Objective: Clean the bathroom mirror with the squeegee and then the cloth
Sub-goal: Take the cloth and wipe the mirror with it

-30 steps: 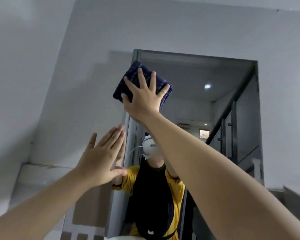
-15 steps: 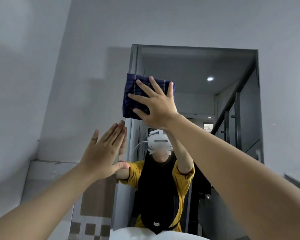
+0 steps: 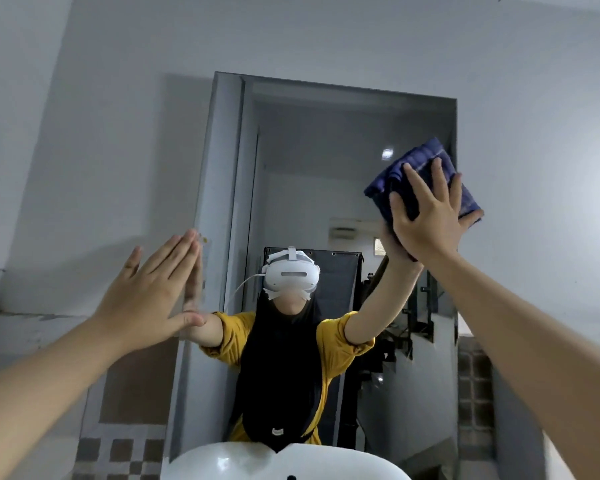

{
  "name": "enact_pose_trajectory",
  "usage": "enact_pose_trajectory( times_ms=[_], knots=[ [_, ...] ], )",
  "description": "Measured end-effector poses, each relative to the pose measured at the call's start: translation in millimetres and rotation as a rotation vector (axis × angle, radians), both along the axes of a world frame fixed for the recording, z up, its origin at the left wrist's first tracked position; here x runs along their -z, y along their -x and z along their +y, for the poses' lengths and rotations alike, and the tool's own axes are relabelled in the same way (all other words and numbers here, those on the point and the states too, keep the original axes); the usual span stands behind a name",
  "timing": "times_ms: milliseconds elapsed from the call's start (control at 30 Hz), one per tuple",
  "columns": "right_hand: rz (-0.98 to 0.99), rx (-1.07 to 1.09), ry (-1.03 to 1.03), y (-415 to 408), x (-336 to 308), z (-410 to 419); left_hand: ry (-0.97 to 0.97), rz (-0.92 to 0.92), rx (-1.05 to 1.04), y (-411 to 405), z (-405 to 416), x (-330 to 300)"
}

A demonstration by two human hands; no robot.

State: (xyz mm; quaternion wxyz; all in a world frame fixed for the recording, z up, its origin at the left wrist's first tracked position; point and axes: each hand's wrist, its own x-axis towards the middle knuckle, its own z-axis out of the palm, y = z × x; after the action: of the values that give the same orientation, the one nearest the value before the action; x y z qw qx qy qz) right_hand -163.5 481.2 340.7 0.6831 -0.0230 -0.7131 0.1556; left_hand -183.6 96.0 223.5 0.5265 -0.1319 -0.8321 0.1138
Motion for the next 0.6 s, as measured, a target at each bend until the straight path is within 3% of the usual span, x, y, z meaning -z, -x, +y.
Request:
enact_pose_trajectory(
  times_ms=[133,267,400,600],
  knots=[
    [-0.02,-0.026,0.272,3,20,-12,0.008,-0.02,-0.002,-6,2,1],
    [-0.042,-0.023,0.372,9,38,-53,-0.032,0.015,0.017,-13,9,14],
    [-0.045,-0.058,0.246,11,51,-106,-0.014,-0.038,0.006,-15,6,35],
    [-0.158,-0.07,-0.14,18,61,-182,0.023,-0.023,0.074,-8,3,57]
  ],
)
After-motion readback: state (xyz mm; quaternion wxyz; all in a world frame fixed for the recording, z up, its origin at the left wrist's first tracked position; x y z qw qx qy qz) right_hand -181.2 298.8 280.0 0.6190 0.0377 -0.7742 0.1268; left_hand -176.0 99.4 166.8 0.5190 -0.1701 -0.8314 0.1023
